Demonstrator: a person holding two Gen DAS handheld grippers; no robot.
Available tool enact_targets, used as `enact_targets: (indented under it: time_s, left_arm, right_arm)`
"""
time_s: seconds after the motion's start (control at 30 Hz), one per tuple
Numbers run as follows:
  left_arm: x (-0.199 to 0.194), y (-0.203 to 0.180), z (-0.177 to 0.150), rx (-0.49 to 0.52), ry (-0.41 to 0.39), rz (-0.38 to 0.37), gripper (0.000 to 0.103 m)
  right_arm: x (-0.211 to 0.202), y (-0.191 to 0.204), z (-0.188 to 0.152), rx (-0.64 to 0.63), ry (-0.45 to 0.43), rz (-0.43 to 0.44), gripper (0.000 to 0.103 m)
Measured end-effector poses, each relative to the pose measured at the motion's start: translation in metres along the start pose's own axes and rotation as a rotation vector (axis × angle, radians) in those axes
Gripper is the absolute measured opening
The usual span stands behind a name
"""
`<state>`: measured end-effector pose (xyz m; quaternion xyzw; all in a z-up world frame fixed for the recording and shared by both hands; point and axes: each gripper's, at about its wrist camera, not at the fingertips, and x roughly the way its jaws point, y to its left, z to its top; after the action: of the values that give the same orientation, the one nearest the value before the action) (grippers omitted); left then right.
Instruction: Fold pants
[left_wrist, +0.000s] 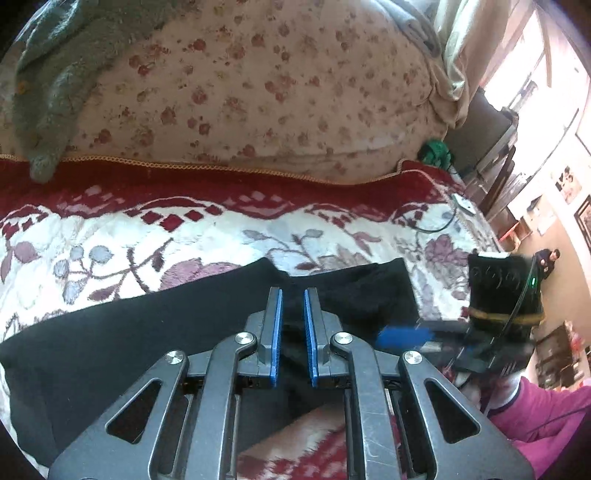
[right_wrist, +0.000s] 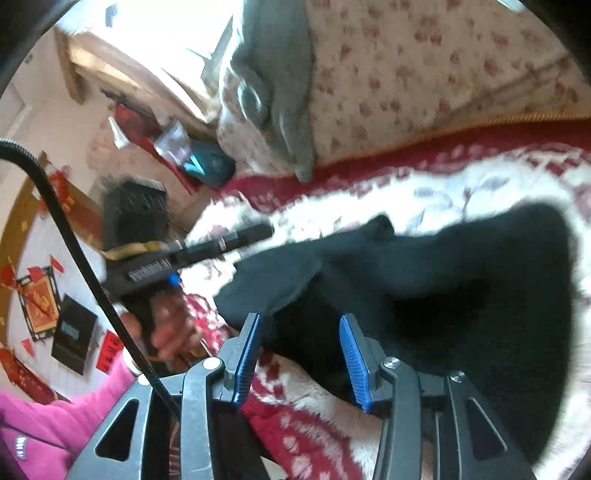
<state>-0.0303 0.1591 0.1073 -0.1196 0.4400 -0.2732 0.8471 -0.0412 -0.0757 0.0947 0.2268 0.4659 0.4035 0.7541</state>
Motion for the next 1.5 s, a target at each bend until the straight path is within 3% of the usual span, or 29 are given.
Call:
enact_targets:
  time_s: [0.1,0.23,0.33,0.4,0.5,0.63,0.67,0.73,0.83,0.9,1.03,1.17,1.27,1.37,1.5]
  left_arm:
    - [-0.006,-0.012,-0.008,0.013,0.005,0.007,0.009]
    - [-0.008,-0.032,-0.022,0.029,0.017,-0.006,0.010]
    - [-0.002,-0.047,-0.036,0.044,0.015,0.041,0.036]
    - [0.003,-0.048,-0.045,0.019,0.013,0.073,0.040]
    - [0.017,-0.040,-0.054,-0.035,0.058,0.106,0.040]
    - [0.036,-0.030,-0.058,-0.082,0.094,0.126,0.040]
    - [0.042,-0.029,-0.056,-0.083,0.096,0.139,0.040]
    - [0.054,-0.029,-0.052,-0.080,0.095,0.146,0.040]
    - [0.067,-0.029,-0.042,-0.076,0.088,0.130,0.036]
    - [0.074,-0.029,-0.036,-0.074,0.091,0.137,0.027]
    - [0.081,-0.025,-0.039,-0.088,0.103,0.147,0.026]
    - [0.071,-0.019,-0.049,-0.123,0.086,0.139,0.026]
    - [0.058,-0.015,-0.054,-0.174,0.069,0.141,0.026]
    - [0.034,-0.016,-0.063,-0.182,0.016,0.193,0.026]
    - [0.000,-0.013,-0.078,-0.194,-0.048,0.324,0.026]
  right_arm:
    - [-0.042,-0.006,0.002,0.009,-0.080,-0.044,0.044]
    - [-0.068,-0.027,0.000,0.008,-0.103,-0.207,0.045]
    - [-0.069,-0.047,-0.003,0.037,-0.099,-0.261,0.051]
    - [-0.067,-0.057,0.001,0.056,-0.116,-0.298,0.054]
    - [-0.060,-0.073,0.006,0.090,-0.061,-0.272,0.063]
    - [-0.053,-0.088,0.008,0.137,-0.028,-0.240,0.064]
    - [-0.051,-0.091,0.009,0.143,-0.028,-0.229,0.063]
    - [-0.047,-0.098,0.011,0.158,-0.042,-0.209,0.045]
    - [-0.053,-0.106,0.009,0.207,-0.081,-0.197,0.029]
    - [-0.063,-0.110,0.007,0.256,-0.131,-0.192,0.026]
    - [-0.063,-0.114,0.000,0.275,-0.130,-0.233,0.027]
    - [-0.067,-0.112,0.006,0.272,-0.111,-0.244,0.039]
    - [-0.086,-0.098,0.013,0.238,-0.150,-0.311,0.042]
    - [-0.101,-0.067,0.021,0.144,-0.194,-0.331,0.043]
    - [-0.079,-0.015,0.033,-0.045,-0.129,-0.273,0.046]
